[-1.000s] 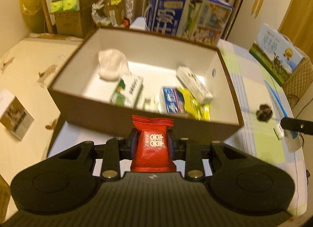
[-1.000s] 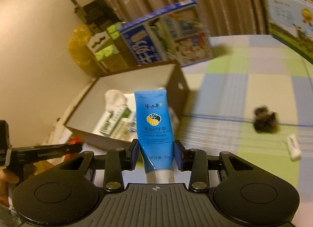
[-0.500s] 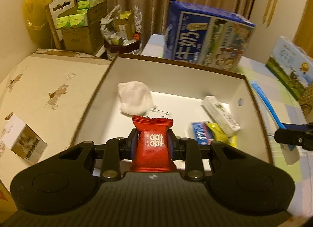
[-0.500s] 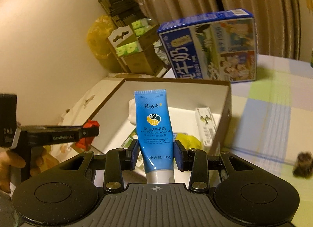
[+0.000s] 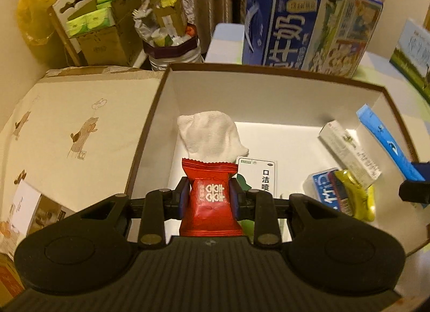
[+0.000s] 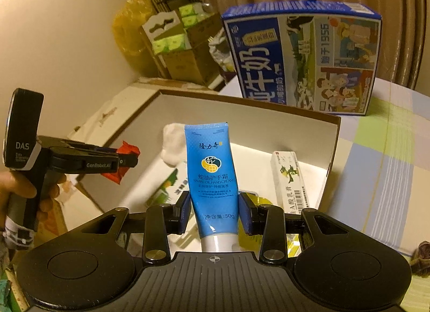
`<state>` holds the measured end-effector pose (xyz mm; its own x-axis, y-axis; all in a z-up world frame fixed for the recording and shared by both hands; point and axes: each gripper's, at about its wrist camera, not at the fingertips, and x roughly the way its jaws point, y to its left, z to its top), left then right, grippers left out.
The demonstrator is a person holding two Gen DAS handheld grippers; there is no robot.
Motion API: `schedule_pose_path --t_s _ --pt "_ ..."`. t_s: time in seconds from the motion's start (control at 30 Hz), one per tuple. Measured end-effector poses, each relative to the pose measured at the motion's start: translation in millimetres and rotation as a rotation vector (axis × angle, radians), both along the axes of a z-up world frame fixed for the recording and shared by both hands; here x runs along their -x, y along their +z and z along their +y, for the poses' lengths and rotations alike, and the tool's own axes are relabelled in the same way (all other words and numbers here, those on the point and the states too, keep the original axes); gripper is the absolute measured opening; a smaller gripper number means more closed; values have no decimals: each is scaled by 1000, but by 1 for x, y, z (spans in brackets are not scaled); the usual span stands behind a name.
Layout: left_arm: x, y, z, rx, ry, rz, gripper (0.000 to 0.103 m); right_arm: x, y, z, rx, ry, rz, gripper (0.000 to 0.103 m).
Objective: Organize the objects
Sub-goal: 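Release the red packet with the left gripper while the right releases the blue tube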
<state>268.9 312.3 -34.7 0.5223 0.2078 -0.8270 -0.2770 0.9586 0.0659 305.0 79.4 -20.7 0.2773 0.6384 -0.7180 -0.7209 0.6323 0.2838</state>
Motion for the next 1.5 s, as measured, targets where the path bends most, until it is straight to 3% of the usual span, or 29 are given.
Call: schedule_pose_path --t_s 0.37,0.57,0.83,1.2,1.5 --pt "-37 -25 10 -20 -49 73 27 -26 -23 25 88 16 -4 35" --pt "-42 -24 12 -25 -56 58 49 -39 -37 39 131 31 1 35" --pt "-47 -24 11 -8 -76 64 55 -50 -51 56 170 65 -3 35" --pt "-53 -28 9 -1 -82 85 67 -58 -65 84 218 140 -83 35" --pt "-52 -27 6 6 -87 81 69 -61 -60 82 152 108 -24 37"
